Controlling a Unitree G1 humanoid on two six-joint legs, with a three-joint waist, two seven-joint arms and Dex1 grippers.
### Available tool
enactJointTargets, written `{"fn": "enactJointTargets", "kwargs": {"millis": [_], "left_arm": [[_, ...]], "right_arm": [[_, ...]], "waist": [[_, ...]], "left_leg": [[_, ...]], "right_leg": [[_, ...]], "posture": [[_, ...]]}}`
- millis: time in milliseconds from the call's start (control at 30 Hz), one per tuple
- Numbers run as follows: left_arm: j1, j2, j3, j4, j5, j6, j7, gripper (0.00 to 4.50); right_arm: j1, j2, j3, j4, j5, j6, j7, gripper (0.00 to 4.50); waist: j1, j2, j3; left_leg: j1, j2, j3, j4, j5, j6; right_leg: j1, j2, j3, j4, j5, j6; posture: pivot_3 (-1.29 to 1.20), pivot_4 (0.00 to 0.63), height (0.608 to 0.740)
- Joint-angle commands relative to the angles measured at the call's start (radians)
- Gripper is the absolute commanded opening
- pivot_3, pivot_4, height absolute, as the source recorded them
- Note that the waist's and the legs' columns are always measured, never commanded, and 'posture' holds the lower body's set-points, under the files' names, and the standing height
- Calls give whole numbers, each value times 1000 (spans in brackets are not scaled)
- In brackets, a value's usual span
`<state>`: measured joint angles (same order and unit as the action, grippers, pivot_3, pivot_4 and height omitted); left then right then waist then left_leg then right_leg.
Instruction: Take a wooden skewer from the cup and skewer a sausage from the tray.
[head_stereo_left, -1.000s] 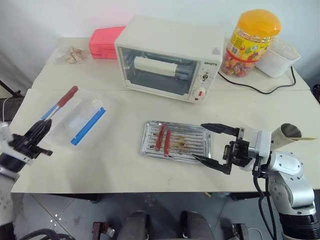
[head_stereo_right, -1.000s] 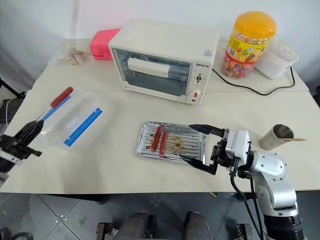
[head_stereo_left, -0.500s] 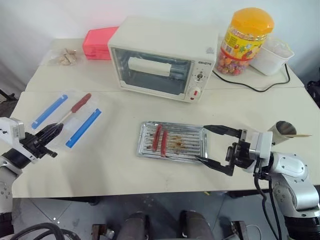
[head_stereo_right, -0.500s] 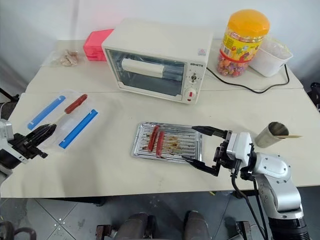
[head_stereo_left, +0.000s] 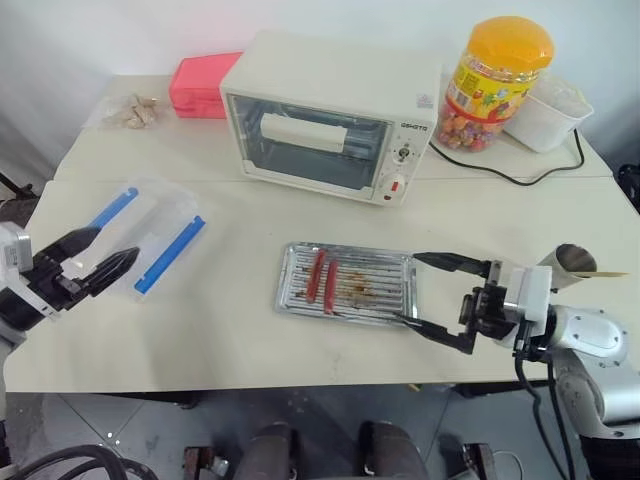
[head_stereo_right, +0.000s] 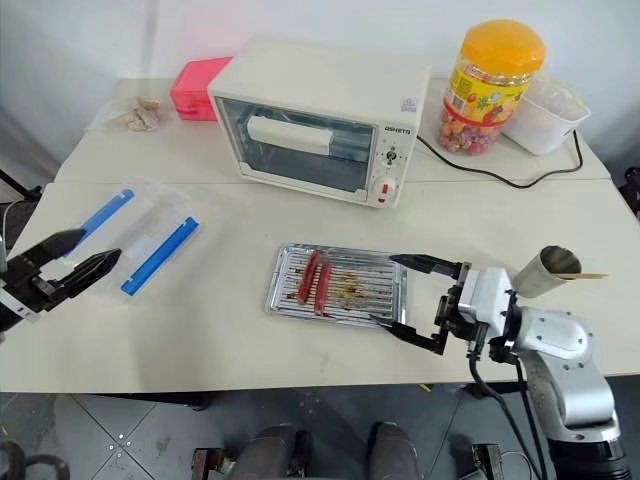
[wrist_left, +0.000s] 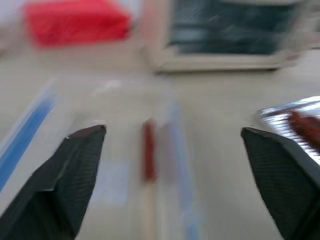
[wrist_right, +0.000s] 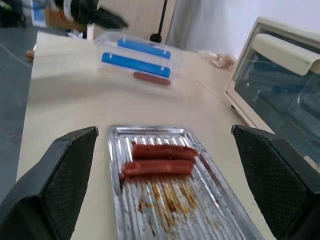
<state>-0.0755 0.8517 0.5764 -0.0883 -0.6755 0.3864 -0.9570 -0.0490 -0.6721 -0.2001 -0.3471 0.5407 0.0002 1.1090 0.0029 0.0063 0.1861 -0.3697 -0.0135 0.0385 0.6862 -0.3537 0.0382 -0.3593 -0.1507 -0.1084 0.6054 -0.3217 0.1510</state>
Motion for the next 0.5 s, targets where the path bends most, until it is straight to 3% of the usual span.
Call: {"fn": "enactJointTargets", "kwargs": {"millis": [33, 233, 400, 500], "left_arm": [[3, 0, -135, -150, 10, -43, -99, 4482], [108, -79, -316, -233, 137, -166, -116, 4482], [219, -115, -308, -162, 269, -287, -46, 4482], [250, -146, -258, -145, 265, -298, 12, 4482]], "right_arm": [[35, -34, -75, 5, 37, -7, 22, 4500], [143, -51, -117, 24, 15, -67, 77, 4500], [181, -28, -104, 14, 10, -90, 55, 4500], [211, -14, -93, 10, 3, -101, 48, 4500]], "waist": [[1, 2, 0], [-9, 2, 0], [-3, 1, 0], [3, 1, 0]], "left_leg": [[0, 0, 0, 0, 0, 0], [1, 1, 4, -1, 0, 0], [1, 3, 11, -2, 1, 1], [2, 3, 11, -1, 1, 1]], "right_leg": [[0, 0, 1, -1, 0, 0], [0, 2, 1, -2, 0, 0], [0, 2, 0, -8, 0, 0], [1, 1, 1, -9, 0, 0]], "posture": [[0, 150, 740], [0, 150, 740], [0, 150, 740], [0, 150, 740]]}}
